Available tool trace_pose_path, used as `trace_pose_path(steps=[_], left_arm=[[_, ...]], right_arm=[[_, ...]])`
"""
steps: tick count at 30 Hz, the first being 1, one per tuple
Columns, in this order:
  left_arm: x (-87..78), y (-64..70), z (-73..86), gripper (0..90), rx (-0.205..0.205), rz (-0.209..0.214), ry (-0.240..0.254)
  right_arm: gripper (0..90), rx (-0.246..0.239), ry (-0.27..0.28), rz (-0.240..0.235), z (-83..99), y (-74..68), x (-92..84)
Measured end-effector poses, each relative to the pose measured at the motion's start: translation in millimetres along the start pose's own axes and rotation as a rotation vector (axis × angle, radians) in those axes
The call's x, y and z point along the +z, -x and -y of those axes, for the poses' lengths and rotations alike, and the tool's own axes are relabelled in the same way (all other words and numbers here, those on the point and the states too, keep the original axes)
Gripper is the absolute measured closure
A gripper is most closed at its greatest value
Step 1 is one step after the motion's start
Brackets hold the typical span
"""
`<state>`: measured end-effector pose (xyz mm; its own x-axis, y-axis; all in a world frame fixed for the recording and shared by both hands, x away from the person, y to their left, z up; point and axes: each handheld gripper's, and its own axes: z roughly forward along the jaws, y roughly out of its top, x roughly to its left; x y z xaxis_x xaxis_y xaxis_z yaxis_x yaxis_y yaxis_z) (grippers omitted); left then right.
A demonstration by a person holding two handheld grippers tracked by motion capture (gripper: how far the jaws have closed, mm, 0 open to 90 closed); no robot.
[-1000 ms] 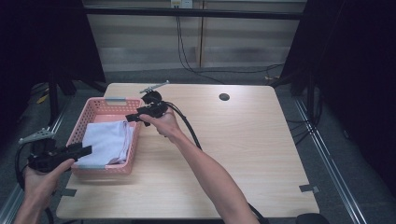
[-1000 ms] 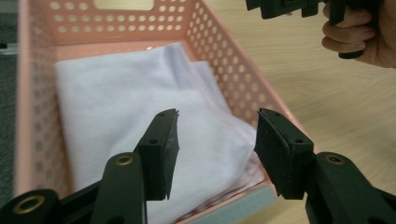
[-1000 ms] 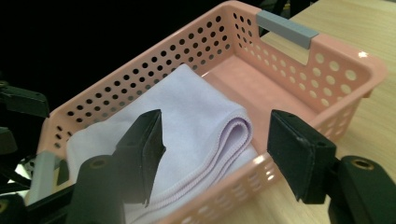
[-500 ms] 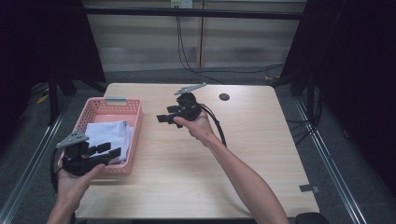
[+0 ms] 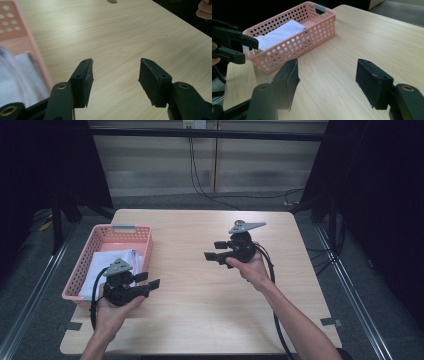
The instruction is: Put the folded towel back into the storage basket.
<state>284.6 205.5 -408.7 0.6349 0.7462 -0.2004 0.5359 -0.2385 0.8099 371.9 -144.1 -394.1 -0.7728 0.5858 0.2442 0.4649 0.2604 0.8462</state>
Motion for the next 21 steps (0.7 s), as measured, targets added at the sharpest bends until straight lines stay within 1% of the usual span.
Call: trace_pose_path(steps=[1, 2, 3, 4, 5, 6, 8, 9, 10, 12, 13, 14, 15, 16, 17, 18, 19, 20, 21], left_arm=[[3.3, 3.2, 0.3, 43.3, 0.012, 0.006, -0.005], [6.6, 6.5, 0.6, 43.3, 0.019, 0.009, -0.006], [9.7, 9.7, 1.1, 40.7, 0.023, 0.012, -0.012], [12.1, 12.1, 1.5, 39.4, 0.024, 0.012, -0.018], [15.0, 15.1, 2.1, 39.4, 0.039, 0.018, -0.035], [17.5, 18.1, 3.2, 38.1, 0.035, 0.022, -0.037], [20.8, 22.2, 5.4, 36.5, 0.044, 0.035, -0.042], [21.8, 24.6, 7.3, 36.2, 0.044, 0.032, -0.041], [22.5, 27.2, 9.7, 35.9, 0.039, 0.027, -0.044], [24.2, 32.3, 15.8, 33.6, 0.039, 0.042, -0.053], [24.9, 35.1, 19.1, 33.5, 0.05, 0.042, -0.056], [26.3, 37.4, 22.1, 33.2, 0.048, 0.047, -0.058], [27.7, 39.2, 24.5, 32.0, 0.042, 0.055, -0.066], [28.3, 40.4, 26.1, 32.0, 0.047, 0.057, -0.07], [29.5, 43.6, 28.7, 31.8, 0.043, 0.056, -0.072], [29.6, 46.6, 31.8, 31.7, 0.041, 0.057, -0.071], [29.5, 48.9, 35.5, 31.5, 0.048, 0.061, -0.076], [28.3, 51.0, 44.4, 31.2, 0.037, 0.065, -0.084], [28.3, 51.0, 44.4, 30.6, 0.037, 0.065, -0.084]], right_arm=[[34.6, 0.002, -0.002, 0.012, 9.0, 1.2, -9.3], [34.6, 0.002, -0.002, 0.012, 9.0, 1.2, -9.3], [34.5, 0.003, -0.005, 0.018, 17.6, 1.0, -18.9], [34.5, 0.003, -0.005, 0.018, 17.6, 1.0, -18.9], [34.5, 0.002, -0.005, 0.022, 20.6, 0.8, -22.6], [34.4, -0.001, -0.011, 0.029, 25.6, 0.4, -28.5], [34.1, -0.002, -0.013, 0.042, 33.6, -0.5, -38.7], [33.8, 0.002, -0.013, 0.046, 38.0, -0.5, -44.3], [33.7, 0.01, -0.008, 0.049, 42.8, -0.9, -50.2], [33.3, 0.025, 0.004, 0.06, 55.0, -1.3, -62.7], [32.5, 0.03, 0.002, 0.068, 62.0, -1.5, -69.2], [31.0, 0.036, -0.007, 0.08, 69.2, -1.6, -75.1], [30.7, 0.052, -0.009, 0.105, 83.7, -1.2, -87.3], [30.7, 0.052, -0.009, 0.105, 83.7, -1.2, -87.3], [30.7, 0.057, -0.011, 0.108, 88.9, -0.6, -91.5], [30.1, 0.07, -0.01, 0.125, 97.2, -0.2, -98.3], [29.8, 0.088, -0.011, 0.139, 109.1, -0.2, -108.6], [29.8, 0.097, -0.007, 0.144, 113.6, -0.6, -112.2], [29.8, 0.108, -0.007, 0.149, 119.7, -1.2, -115.7]])
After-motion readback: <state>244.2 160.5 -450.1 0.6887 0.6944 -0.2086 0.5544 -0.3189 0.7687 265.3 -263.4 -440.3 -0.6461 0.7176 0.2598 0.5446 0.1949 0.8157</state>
